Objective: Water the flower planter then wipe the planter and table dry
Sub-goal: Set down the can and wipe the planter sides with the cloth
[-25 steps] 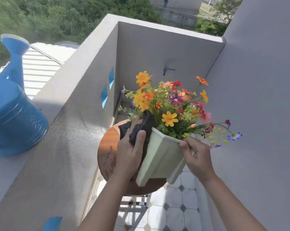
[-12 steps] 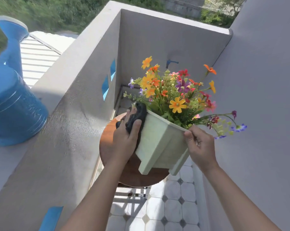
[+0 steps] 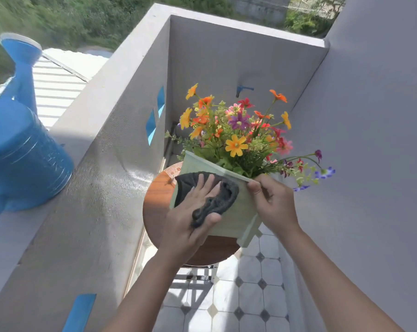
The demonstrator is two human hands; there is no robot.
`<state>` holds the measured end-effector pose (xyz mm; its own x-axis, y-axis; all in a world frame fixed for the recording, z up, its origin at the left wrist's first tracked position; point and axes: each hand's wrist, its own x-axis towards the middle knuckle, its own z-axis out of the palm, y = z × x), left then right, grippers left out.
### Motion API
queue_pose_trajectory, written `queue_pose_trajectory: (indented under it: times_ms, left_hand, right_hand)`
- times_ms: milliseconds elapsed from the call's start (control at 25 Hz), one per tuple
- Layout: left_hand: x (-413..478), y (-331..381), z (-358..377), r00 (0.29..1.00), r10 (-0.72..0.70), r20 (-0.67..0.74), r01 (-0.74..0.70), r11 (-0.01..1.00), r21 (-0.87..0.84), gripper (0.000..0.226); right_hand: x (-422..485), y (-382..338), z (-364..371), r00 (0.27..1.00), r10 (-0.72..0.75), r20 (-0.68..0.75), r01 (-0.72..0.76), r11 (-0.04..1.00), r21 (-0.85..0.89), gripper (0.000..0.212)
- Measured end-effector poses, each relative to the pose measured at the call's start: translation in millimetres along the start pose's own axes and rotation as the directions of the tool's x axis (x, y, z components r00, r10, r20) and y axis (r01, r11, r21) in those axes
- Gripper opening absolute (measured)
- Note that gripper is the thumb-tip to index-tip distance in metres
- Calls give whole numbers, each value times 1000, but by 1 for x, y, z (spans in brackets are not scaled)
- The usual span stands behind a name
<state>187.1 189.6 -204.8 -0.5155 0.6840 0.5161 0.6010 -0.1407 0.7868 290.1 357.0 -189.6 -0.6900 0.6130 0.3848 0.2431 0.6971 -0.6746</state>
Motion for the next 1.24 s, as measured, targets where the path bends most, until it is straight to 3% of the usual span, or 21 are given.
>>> queue_pose_trajectory:
  times_ms: [80, 160, 240, 280, 360, 440, 640, 720, 840, 880, 960, 1000, 1120, 1240]
  left_hand:
    - [-15, -17, -2, 999, 38, -37, -35, 996, 88, 46]
    - [-23, -14, -2, 974, -147, -175, 170, 978, 120, 51]
    - [-14, 0, 1, 880, -364, -305, 393, 919, 37, 72]
    - [-5, 5, 3, 828, -443, -342, 469, 883, -9, 71]
    - [12, 7, 2, 757, -544, -361, 561, 825, -66, 55]
    - [25, 2, 1, 730, -599, -328, 621, 783, -48, 46]
    - [41, -31, 1, 623, -706, -337, 762, 645, 56, 62]
    - [46, -46, -5, 538, -770, -344, 835, 543, 90, 71]
    - [55, -63, -19, 281, -940, -196, 954, 295, -47, 59]
    - [59, -63, -26, 253, -963, -92, 949, 265, -171, 51]
    - [68, -56, -39, 286, -951, 121, 887, 214, -410, 28]
    - [71, -54, -45, 323, -928, 184, 871, 215, -442, 23]
    - [81, -43, -57, 358, -879, 315, 908, 248, -339, 24]
    - [90, -37, -55, 297, -885, 359, 948, 228, -220, 31]
  right_hand:
    - [3, -5, 1, 1000, -4, 13, 4, 1000, -26, 48]
    - [5, -10, 2, 1000, -26, 16, 26, 999, -40, 48]
    - [6, -13, 2, 998, -52, 18, 53, 998, -37, 44]
    - [6, -15, 2, 998, -62, 30, 63, 997, -35, 42]
    - [4, -16, 2, 996, -70, 60, 72, 997, -27, 42]
    - [2, -16, 0, 996, -61, 64, 63, 998, -28, 42]
    - [-3, -14, -3, 995, 9, 103, -6, 1000, -25, 46]
    - [-4, -15, -3, 993, -8, 121, 9, 1000, -16, 50]
    - [-6, -15, -6, 986, -60, 156, 60, 998, 7, 56]
    - [-6, -14, -7, 981, -76, 179, 74, 997, 20, 52]
    - [-8, -10, -10, 970, -87, 229, 80, 996, 41, 45]
    - [-9, -8, -11, 967, -91, 239, 83, 996, 43, 44]
    - [-9, -2, -17, 966, -83, 244, 71, 996, 55, 39]
    - [-8, 0, -22, 962, -84, 260, 79, 996, 31, 35]
